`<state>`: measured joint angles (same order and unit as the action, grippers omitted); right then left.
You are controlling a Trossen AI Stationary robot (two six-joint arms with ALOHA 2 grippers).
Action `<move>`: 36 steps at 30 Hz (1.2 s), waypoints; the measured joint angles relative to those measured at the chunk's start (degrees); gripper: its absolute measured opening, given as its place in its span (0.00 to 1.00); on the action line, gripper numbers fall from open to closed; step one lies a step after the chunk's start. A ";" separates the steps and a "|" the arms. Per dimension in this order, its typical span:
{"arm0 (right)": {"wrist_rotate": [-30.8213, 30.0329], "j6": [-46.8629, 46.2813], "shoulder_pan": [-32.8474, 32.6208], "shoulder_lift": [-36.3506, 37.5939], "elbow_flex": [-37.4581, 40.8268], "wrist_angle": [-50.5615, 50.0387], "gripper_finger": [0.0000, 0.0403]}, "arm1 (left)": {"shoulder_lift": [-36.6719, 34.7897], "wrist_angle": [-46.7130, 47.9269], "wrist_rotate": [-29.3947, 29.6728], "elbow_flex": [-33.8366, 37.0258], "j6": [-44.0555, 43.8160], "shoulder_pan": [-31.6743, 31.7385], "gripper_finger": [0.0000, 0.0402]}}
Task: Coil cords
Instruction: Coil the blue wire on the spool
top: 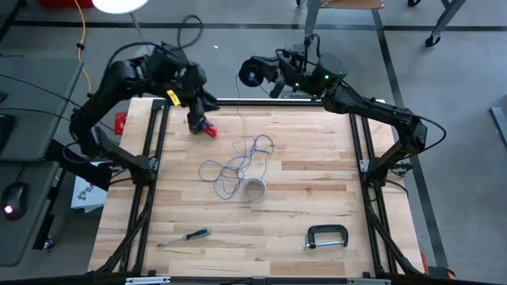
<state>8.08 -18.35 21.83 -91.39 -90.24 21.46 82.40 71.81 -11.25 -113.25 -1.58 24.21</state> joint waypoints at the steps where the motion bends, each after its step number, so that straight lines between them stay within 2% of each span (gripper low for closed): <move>1: 0.38 -0.18 0.14 0.00 0.00 0.90 0.00 | -0.02 -1.10 0.00 1.34 0.00 -0.30 0.36; 6: 7.12 -0.58 0.65 0.00 0.00 2.50 0.00 | -0.70 -10.92 -0.04 3.96 4.35 -0.76 0.37; 10: 14.74 1.09 0.66 0.00 0.00 2.19 0.00 | -3.97 -19.77 -0.15 3.54 7.22 0.65 0.37; 14: 19.26 2.87 0.63 0.00 0.00 2.14 0.00 | -7.32 -25.72 -0.09 3.47 8.53 1.49 0.37; 17: 19.60 4.12 0.65 0.00 0.00 2.32 0.00 | -7.83 -26.29 -0.42 3.45 8.24 1.60 0.37; 21: 19.48 7.06 0.30 0.00 0.00 2.36 0.00 | -5.96 -26.30 -4.69 3.88 6.40 1.14 0.37; 36: 19.56 11.23 -1.67 0.02 -0.02 2.55 0.00 | -0.15 -30.35 -7.72 3.86 7.40 0.81 0.37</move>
<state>27.64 -7.12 20.16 -91.37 -90.26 24.01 82.25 41.46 -18.97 -109.38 5.81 25.02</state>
